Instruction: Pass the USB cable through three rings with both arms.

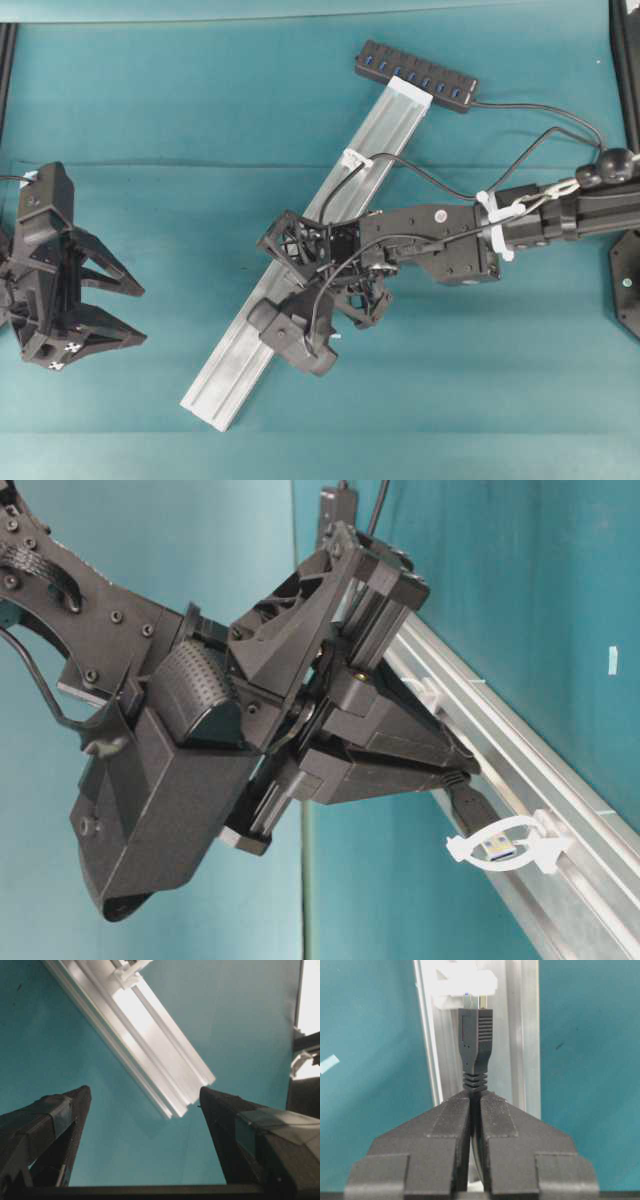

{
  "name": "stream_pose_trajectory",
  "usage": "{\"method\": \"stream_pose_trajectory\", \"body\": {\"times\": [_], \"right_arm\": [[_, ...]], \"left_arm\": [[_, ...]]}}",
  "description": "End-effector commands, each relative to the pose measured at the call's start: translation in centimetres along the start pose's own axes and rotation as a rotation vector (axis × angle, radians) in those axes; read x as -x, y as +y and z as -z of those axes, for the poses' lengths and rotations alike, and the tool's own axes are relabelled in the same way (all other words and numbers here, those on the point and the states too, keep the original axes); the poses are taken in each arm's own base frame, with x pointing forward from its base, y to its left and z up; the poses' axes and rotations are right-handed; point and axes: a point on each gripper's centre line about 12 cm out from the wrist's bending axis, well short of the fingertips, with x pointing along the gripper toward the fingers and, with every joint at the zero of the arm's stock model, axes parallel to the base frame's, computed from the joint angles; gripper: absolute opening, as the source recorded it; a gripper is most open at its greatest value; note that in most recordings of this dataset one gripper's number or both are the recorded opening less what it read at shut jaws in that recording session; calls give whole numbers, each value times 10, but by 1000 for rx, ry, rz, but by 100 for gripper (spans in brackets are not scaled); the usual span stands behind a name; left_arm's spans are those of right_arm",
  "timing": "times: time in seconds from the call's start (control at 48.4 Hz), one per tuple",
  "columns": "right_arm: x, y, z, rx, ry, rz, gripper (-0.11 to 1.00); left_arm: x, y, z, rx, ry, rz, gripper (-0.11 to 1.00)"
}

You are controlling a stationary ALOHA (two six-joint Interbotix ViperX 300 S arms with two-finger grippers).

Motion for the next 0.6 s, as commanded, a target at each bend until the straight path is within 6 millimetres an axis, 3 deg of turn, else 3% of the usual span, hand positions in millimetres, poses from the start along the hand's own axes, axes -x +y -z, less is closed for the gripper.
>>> {"method": "stream_pose_trajectory", "body": {"times": [0.0,0.579], "right_arm": [[-1,1,-5,20,-8,4,5],[-6,1,-33,48,-50,17,5]], "left_arm": [[0,-4,-4,-4,-15,13,94],[0,-4,-5,-4,-24,20,94]]}}
